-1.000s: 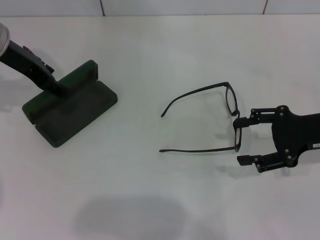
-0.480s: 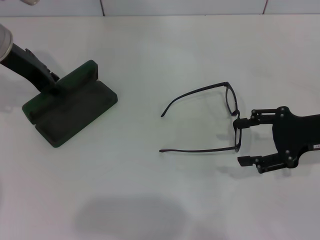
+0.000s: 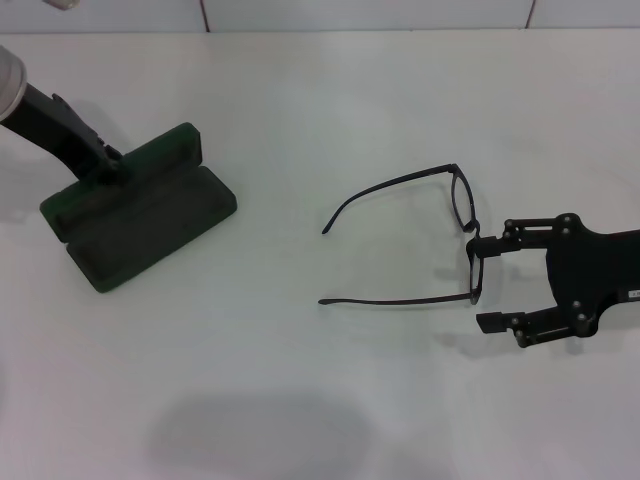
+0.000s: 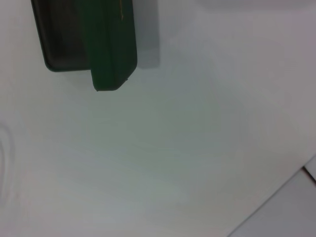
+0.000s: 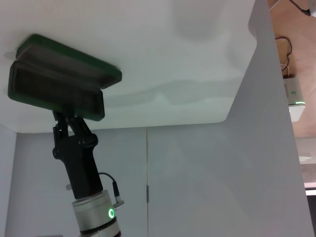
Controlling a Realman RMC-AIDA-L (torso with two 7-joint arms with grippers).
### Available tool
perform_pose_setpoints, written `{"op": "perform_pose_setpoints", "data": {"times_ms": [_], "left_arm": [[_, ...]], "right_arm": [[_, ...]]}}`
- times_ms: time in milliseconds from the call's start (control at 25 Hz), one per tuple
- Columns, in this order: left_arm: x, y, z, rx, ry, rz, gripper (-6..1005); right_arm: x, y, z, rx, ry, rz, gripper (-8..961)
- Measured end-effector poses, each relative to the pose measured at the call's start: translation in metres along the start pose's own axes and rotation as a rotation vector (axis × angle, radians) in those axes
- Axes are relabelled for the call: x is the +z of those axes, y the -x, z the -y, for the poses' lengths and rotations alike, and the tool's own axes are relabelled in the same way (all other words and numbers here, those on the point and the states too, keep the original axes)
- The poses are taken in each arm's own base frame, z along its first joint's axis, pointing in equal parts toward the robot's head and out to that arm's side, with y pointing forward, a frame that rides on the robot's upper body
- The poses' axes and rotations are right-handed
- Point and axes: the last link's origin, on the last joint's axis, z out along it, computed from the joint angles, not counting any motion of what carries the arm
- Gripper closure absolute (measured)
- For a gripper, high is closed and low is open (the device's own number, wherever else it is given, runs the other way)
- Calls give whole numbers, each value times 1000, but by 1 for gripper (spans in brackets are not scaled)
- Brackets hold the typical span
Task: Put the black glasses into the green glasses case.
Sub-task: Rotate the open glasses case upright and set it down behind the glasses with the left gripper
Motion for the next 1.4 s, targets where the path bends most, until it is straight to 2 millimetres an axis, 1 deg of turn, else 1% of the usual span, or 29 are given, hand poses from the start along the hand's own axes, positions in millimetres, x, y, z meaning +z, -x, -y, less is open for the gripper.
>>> {"op": "perform_pose_setpoints", "data": {"times_ms": [80,200,320,400,560,720,960,1040,1400], "left_arm": [[-2,-2,0,12,0,-5,771],[-12,-18,-7,135,7,-54,781],[-17,-37,-14,251,13,-81,783],[-19,-51,-16,293,11,-90,783],[-10,-79,-20,340,12,-110,786],[5,-96,-24,382,-22,-134,787],[25,-105,-33,415,-34,-149,788],[29,-106,-36,417,-32,-153,788],[39,-113,-58,463,41,-172,789]], "right_arm": [[0,0,0,1,1,1,156],[0,0,-1,5,4,2,156],[0,1,-1,10,7,3,156],[0,1,-1,10,10,3,156],[1,0,-3,13,16,5,156],[1,0,-7,17,36,16,156],[0,0,-10,21,46,22,156],[0,-1,-11,25,46,22,156],[-1,-2,-12,29,46,23,156]]}}
